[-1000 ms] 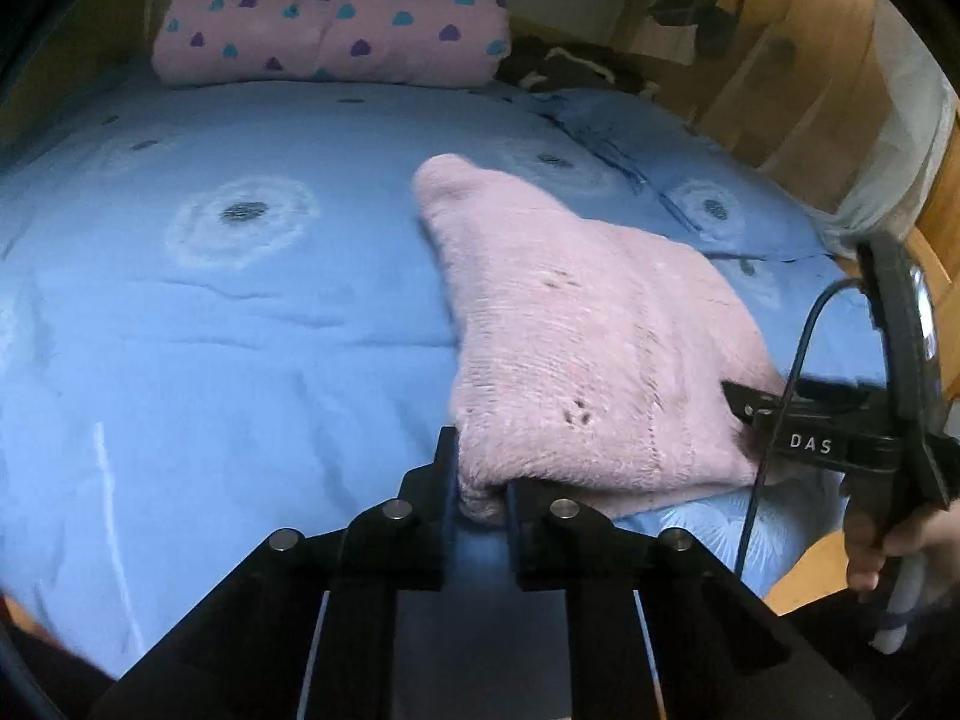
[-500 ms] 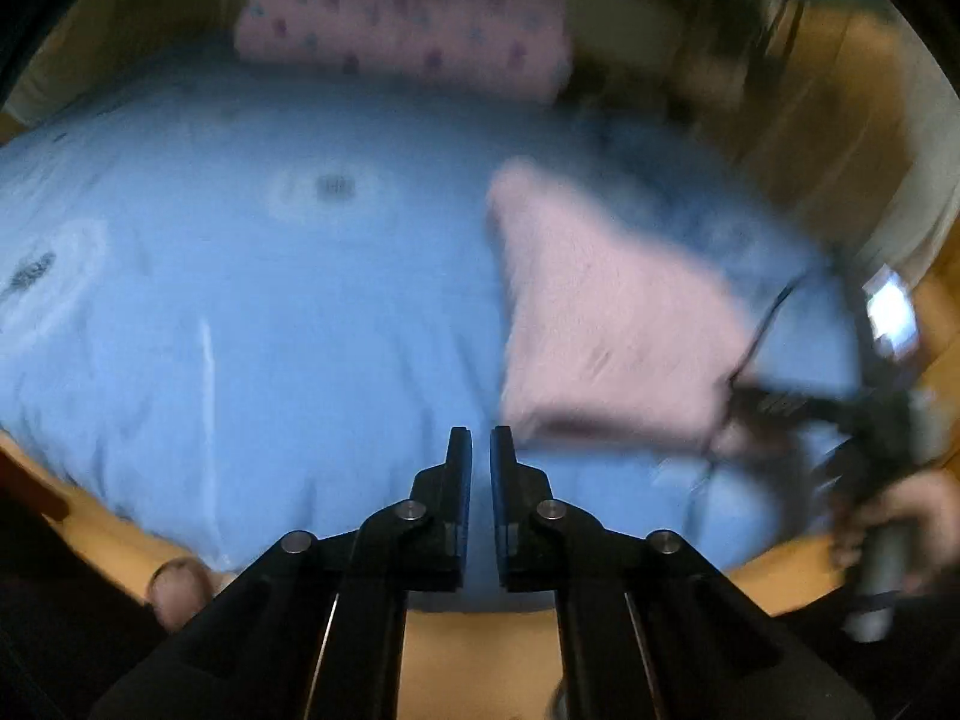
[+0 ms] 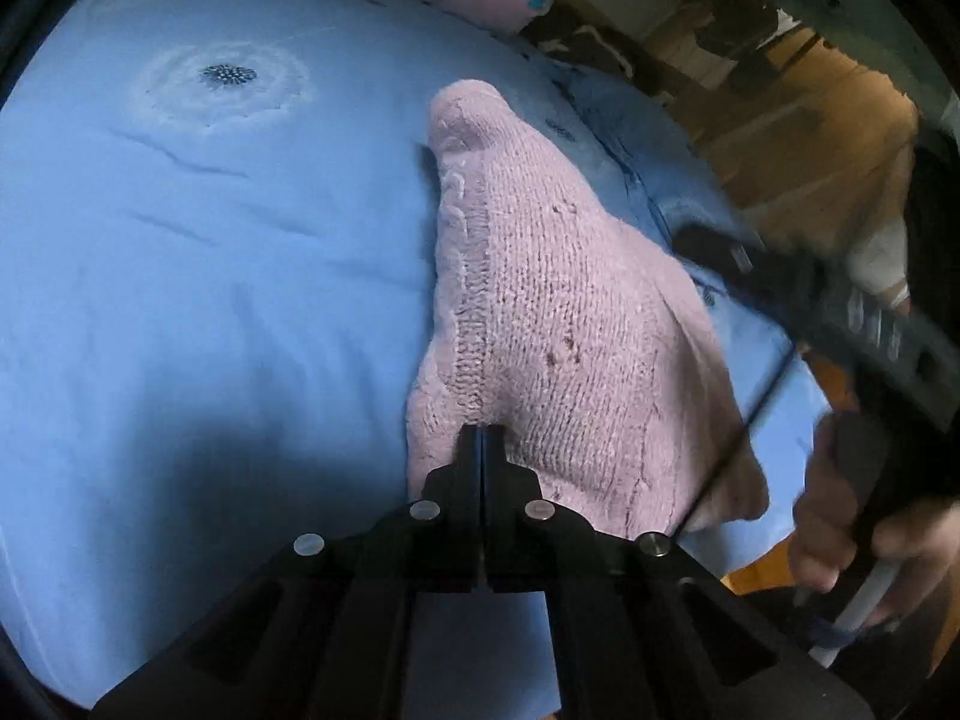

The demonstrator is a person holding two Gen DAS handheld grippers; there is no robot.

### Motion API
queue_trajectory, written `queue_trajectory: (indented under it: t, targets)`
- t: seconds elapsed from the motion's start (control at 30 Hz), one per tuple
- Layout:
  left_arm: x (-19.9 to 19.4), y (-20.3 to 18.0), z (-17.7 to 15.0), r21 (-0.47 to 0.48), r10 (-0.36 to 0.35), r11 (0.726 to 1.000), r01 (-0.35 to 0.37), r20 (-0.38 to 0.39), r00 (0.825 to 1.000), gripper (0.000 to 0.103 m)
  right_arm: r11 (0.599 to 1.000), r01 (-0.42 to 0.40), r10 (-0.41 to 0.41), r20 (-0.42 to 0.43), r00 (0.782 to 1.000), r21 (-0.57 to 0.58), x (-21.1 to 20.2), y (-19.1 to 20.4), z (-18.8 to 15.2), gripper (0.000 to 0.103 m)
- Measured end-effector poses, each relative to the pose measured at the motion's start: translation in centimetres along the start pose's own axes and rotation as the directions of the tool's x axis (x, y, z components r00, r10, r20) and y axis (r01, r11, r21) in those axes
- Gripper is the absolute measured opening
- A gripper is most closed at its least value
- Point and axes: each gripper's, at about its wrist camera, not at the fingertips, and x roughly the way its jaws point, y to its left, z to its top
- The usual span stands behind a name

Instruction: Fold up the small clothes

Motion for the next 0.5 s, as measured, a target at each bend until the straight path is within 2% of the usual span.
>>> queue_trajectory:
  t: [0.07, 0.1, 0.13, 0.17, 0.2, 0.27, 0.3, 0.33, 0.5]
  targets:
    - [-0.3, -0.8, -0.7, 0.038, 0.038, 0.999, -0.039, 0.022, 0.999, 0.0, 0.996, -0.083, 0.082, -0.034, 0.996, -0.033, 1.4, 1.9, 1.5, 0.083]
    - [-0.3, -1.3, -1.1, 0.063, 0.058, 0.996, -0.06, 0.036, 0.998, 0.0, 0.992, -0.115, 0.113, -0.058, 0.992, -0.049, 2.1, 2.8, 2.0, 0.074]
    - [-0.4, -1.6, -1.4, 0.087, 0.076, 0.993, -0.08, 0.049, 0.996, 0.0, 0.987, -0.145, 0.138, -0.095, 0.986, -0.071, 3.1, 3.9, 2.6, 0.056]
    - [-0.4, -2.0, -1.6, 0.108, 0.092, 0.989, -0.099, 0.06, 0.994, 0.0, 0.982, -0.168, 0.154, -0.142, 0.978, -0.092, 4.6, 4.8, 3.2, 0.045]
    - [-0.4, -2.3, -1.9, 0.122, 0.103, 0.986, -0.11, 0.066, 0.993, 0.0, 0.979, -0.18, 0.16, -0.182, 0.97, -0.095, 6.0, 5.5, 3.5, 0.03]
    - [-0.4, -2.5, -2.0, 0.129, 0.105, 0.985, -0.113, 0.071, 0.992, 0.0, 0.986, -0.151, 0.127, -0.254, 0.959, -0.077, 9.4, 6.0, 3.7, 0.027]
    - [-0.5, -2.4, -2.0, 0.124, 0.101, 0.986, -0.109, 0.071, 0.992, 0.0, 0.989, -0.131, 0.11, -0.262, 0.959, -0.065, 10.6, 5.9, 3.6, 0.027]
    - [-0.6, -2.3, -2.1, 0.116, 0.095, 0.988, -0.102, 0.068, 0.993, 0.0, 0.992, -0.113, 0.096, -0.251, 0.963, -0.052, 11.4, 5.8, 3.6, 0.024]
    - [-1.0, -1.7, -1.9, 0.107, 0.084, 0.99, -0.09, 0.058, 0.995, 0.0, 0.993, -0.03, 0.003, -0.223, 0.975, -0.117, 11.5, 7.3, 3.4, 0.024]
